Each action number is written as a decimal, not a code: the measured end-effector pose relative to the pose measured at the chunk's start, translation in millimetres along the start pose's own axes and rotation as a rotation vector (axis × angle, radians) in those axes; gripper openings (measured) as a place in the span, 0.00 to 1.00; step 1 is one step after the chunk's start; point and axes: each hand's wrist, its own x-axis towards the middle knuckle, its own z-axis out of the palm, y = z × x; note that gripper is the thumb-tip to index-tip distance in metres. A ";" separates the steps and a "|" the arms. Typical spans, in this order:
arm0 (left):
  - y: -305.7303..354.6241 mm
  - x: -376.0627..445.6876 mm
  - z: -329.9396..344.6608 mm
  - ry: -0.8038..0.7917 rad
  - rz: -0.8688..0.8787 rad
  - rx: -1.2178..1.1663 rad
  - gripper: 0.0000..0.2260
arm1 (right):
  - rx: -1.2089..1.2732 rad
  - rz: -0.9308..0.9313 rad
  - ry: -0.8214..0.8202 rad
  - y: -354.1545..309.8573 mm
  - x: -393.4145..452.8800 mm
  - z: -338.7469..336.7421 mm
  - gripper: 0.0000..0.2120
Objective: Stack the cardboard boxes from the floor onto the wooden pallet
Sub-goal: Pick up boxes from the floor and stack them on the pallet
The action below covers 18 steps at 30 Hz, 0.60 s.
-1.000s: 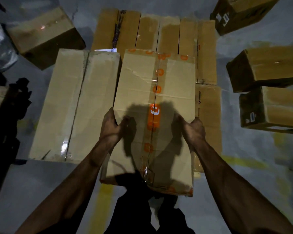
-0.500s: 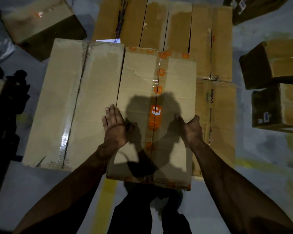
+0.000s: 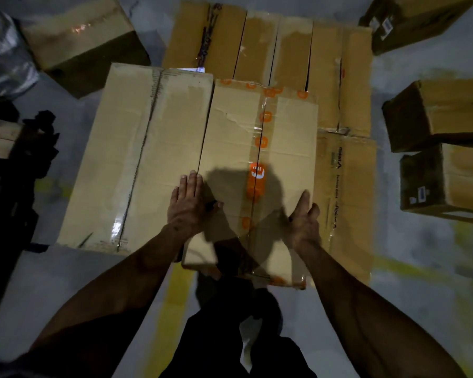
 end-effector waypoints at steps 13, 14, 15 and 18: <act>-29.2 -98.7 16.3 -0.200 0.076 0.155 0.39 | -0.288 -0.259 -0.142 58.6 -80.0 21.8 0.45; -32.1 -105.6 19.0 -0.190 0.078 0.163 0.40 | -0.304 -0.277 -0.149 61.6 -81.9 21.9 0.46; -34.6 -112.6 21.5 -0.178 0.080 0.168 0.40 | -0.316 -0.291 -0.155 64.5 -83.5 22.3 0.48; -38.6 -124.4 22.9 -0.170 0.090 0.155 0.44 | -0.318 -0.316 -0.184 69.6 -87.3 21.3 0.54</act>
